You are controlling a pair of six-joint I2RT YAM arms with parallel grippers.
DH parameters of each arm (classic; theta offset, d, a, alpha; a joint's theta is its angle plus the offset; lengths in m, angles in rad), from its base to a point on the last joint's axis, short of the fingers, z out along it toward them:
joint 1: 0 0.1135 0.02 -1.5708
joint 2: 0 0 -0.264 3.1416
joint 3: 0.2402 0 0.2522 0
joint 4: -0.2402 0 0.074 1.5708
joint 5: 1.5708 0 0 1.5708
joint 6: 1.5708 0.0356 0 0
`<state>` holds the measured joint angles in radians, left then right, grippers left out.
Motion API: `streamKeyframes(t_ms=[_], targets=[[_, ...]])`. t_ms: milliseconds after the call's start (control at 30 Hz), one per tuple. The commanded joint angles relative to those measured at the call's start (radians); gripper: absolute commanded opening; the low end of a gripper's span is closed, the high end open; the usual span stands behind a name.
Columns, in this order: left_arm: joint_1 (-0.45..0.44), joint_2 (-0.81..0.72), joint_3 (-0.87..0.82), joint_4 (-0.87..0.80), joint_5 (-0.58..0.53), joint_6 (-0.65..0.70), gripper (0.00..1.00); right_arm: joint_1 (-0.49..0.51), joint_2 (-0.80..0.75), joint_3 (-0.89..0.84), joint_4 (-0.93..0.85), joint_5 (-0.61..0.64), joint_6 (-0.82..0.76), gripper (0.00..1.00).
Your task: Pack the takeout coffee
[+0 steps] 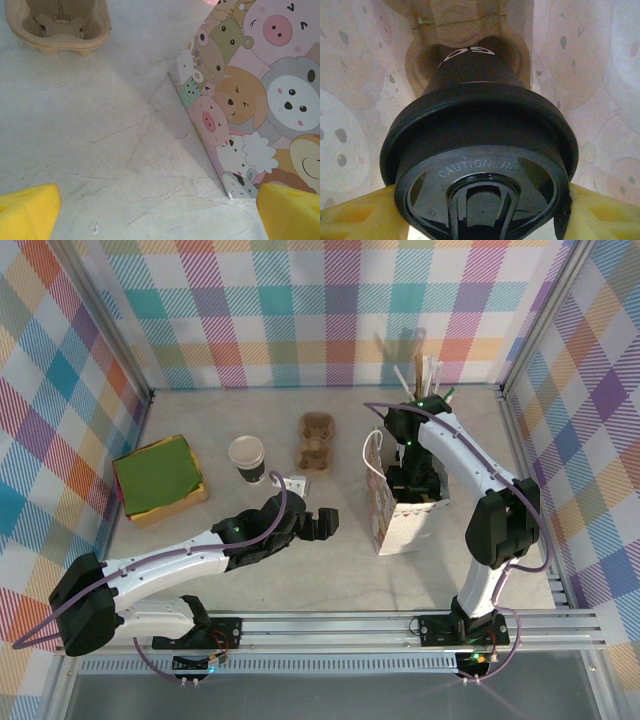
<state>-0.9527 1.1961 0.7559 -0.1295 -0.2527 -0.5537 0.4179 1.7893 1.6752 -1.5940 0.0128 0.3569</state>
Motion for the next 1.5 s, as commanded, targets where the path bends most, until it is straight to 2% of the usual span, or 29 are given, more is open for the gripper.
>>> streamKeyframes(t_ms=[0, 1467], targets=[[0.010, 0.003, 0.022, -0.007, -0.003, -0.001, 1.00, -0.009, 0.008, -0.007, -0.012, -0.019, -0.006, 0.67], [0.010, -0.004, 0.017, -0.013, -0.006, -0.006, 1.00, -0.013, 0.018, -0.047, 0.034, -0.031, -0.008, 0.67]])
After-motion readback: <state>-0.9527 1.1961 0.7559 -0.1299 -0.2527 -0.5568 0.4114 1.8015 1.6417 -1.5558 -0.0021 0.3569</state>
